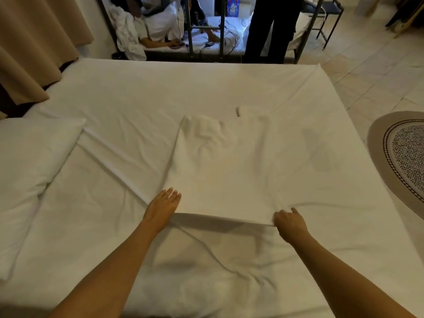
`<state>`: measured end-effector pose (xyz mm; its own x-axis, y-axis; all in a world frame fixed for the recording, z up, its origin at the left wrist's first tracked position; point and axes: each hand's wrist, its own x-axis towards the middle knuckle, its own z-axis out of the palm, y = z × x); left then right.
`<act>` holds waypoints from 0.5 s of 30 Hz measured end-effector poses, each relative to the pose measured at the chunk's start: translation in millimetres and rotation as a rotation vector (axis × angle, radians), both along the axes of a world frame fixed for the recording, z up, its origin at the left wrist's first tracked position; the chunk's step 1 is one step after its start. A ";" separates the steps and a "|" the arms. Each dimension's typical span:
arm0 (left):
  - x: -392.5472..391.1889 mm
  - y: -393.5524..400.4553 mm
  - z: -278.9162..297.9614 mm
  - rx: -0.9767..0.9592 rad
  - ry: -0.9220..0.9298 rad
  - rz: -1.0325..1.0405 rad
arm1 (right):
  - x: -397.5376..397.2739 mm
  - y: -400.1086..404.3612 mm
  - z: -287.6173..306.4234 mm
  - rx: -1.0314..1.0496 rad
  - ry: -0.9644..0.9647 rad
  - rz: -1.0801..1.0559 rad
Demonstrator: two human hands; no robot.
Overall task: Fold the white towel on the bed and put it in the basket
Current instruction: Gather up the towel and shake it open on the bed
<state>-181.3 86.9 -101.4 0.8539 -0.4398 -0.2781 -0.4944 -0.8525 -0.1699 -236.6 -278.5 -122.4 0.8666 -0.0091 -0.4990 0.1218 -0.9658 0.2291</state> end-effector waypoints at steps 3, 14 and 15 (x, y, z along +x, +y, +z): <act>-27.5 12.1 -20.7 -0.050 0.129 0.068 | -24.5 13.4 -19.2 0.007 -0.060 -0.035; -53.6 2.3 -123.5 -0.161 0.206 0.079 | -54.2 14.5 -106.3 0.074 -0.002 -0.035; -53.0 4.4 -133.3 -0.174 0.195 0.063 | -54.0 13.7 -112.5 0.097 0.012 -0.040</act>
